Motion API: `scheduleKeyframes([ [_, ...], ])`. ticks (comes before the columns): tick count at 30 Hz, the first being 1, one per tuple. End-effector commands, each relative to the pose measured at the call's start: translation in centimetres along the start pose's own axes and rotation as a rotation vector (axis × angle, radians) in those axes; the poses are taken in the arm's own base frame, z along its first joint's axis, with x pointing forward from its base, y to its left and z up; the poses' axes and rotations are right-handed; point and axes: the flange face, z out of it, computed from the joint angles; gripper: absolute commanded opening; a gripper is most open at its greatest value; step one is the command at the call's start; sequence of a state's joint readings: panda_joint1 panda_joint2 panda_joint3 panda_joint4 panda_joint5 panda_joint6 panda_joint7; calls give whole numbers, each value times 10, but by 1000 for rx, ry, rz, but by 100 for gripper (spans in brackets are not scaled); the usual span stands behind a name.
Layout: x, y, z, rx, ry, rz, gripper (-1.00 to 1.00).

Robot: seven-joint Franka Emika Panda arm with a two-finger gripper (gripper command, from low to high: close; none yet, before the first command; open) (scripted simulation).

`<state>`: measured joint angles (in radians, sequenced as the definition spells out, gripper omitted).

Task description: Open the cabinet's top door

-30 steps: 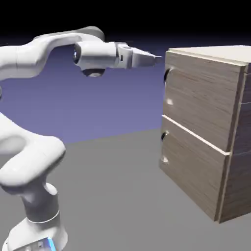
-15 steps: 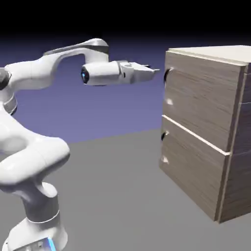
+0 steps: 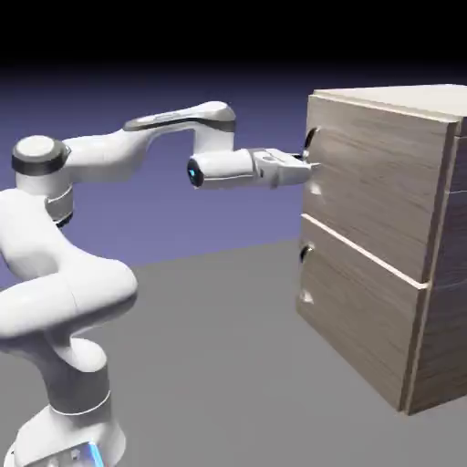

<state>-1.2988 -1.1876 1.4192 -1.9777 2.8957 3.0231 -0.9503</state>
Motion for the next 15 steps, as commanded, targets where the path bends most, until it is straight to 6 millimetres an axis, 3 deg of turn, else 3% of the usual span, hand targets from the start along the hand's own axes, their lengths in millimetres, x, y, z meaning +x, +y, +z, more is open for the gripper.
scheduleKeyframes([
  [1, 2, 2, -7, 13, -13, -1, -100],
  [15, 40, 40, -102, 203, -203, 0, -100],
])
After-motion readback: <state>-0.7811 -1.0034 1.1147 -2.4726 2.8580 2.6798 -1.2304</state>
